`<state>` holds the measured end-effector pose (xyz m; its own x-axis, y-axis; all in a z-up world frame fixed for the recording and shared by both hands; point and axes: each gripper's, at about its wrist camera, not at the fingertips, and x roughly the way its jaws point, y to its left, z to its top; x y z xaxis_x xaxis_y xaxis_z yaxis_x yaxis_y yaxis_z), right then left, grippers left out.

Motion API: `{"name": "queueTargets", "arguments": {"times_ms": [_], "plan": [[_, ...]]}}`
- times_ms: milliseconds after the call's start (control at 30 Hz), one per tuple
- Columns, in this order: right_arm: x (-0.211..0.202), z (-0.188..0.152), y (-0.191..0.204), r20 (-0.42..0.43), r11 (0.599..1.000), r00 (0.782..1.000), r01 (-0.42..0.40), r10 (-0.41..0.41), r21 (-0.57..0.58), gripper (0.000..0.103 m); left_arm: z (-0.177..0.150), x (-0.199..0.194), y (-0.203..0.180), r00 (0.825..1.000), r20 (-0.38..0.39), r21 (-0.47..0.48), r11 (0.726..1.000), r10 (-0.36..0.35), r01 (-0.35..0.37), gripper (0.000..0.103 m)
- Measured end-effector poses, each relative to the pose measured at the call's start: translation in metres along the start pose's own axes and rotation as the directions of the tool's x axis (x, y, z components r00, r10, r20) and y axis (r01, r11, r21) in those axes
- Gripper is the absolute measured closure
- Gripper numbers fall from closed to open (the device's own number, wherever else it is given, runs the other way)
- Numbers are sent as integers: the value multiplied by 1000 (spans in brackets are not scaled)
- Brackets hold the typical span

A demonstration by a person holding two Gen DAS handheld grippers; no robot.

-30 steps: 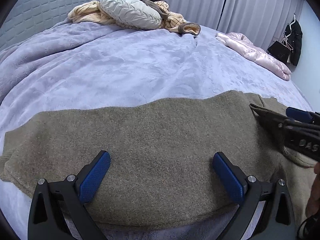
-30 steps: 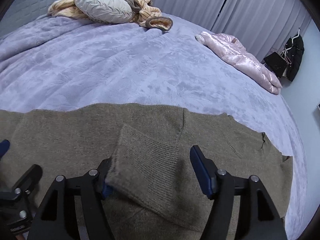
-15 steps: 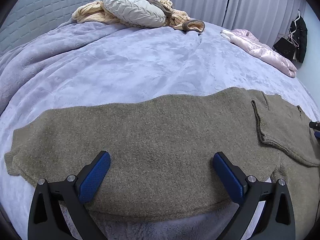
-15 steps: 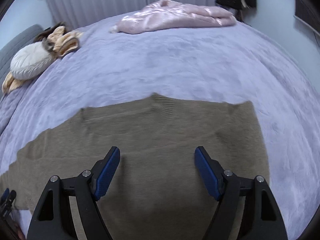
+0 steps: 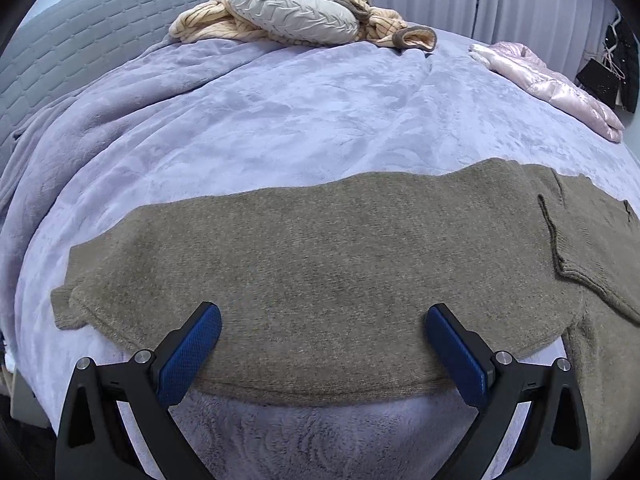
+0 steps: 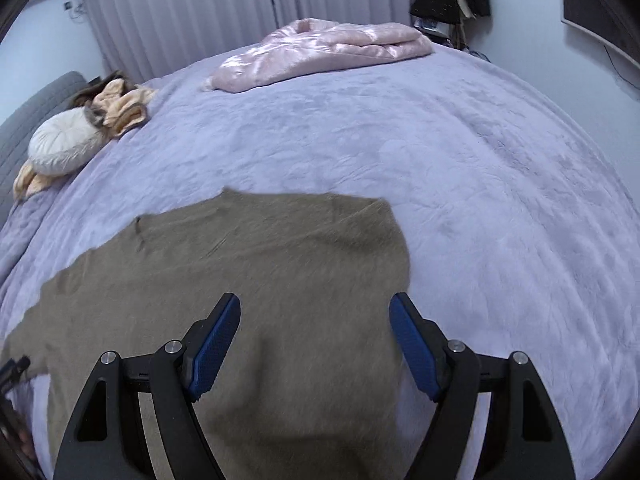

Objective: Fold small clothes
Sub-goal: 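Close the left tool on the cuff of the other sleeve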

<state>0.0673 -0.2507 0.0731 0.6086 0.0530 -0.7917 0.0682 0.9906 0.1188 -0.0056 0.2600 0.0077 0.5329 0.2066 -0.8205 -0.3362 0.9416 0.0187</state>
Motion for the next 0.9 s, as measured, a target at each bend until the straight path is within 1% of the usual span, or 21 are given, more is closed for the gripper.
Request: {"name": "queueTargets", "arguments": {"times_ms": [67, 133, 167, 200, 300, 400, 467, 500, 567, 633, 667, 733, 833, 867, 900], "plan": [[-6, -24, 21, -22, 996, 1000, 2, -4, -92, 23, 0, 1, 9, 1000, -14, -36, 999, 21, -21, 0], [2, -44, 33, -59, 986, 996, 56, -66, -159, 22, -1, 0, 24, 999, -28, -98, 994, 43, -45, 0], [11, -50, 35, -81, 982, 993, 76, -91, -172, 22, -2, -2, 34, 999, -34, -132, 990, 42, -46, 0], [16, -53, 33, -88, 984, 992, 78, -93, -162, 22, -3, -6, 45, 999, -35, -172, 984, 32, -38, 0], [8, -45, 35, -96, 987, 989, 98, -110, -127, 22, -11, -18, 76, 999, -42, -282, 958, 34, -44, 0], [-17, -35, 55, -28, 989, 998, 57, -62, -137, 22, -21, -24, 111, 999, -31, -397, 917, -43, 27, 0], [-29, -32, 75, 1, 985, 999, 39, -40, -169, 22, -24, -18, 132, 994, -32, -456, 886, -104, 78, 0], [-32, -32, 87, 6, 983, 1000, 23, -22, -183, 22, -24, -12, 142, 989, -31, -487, 866, -147, 113, 0], [-34, -35, 108, -12, 980, 1000, -25, 23, -198, 22, -25, -2, 158, 979, -11, -540, 826, -201, 164, 0], [-33, -44, 129, -34, 972, 998, -64, 58, -228, 22, -22, 7, 169, 971, 16, -576, 792, -237, 203, 0], [-32, -49, 139, -42, 966, 997, -69, 61, -250, 22, -17, 11, 172, 970, 25, -583, 785, -241, 210, 0], [-30, -61, 154, -52, 954, 997, -69, 57, -292, 22, -7, 19, 174, 971, 40, -585, 783, -234, 213, 0], [-22, -79, 172, -86, 941, 995, -77, 51, -331, 22, 3, 29, 175, 976, 85, -601, 771, -200, 210, 2], [-19, -85, 176, -99, 937, 994, -76, 45, -340, 22, 3, 28, 176, 980, 103, -604, 772, -171, 198, 21], [-17, -89, 179, -105, 935, 994, -73, 39, -347, 22, 2, 27, 177, 983, 114, -606, 774, -144, 184, 46]]}}
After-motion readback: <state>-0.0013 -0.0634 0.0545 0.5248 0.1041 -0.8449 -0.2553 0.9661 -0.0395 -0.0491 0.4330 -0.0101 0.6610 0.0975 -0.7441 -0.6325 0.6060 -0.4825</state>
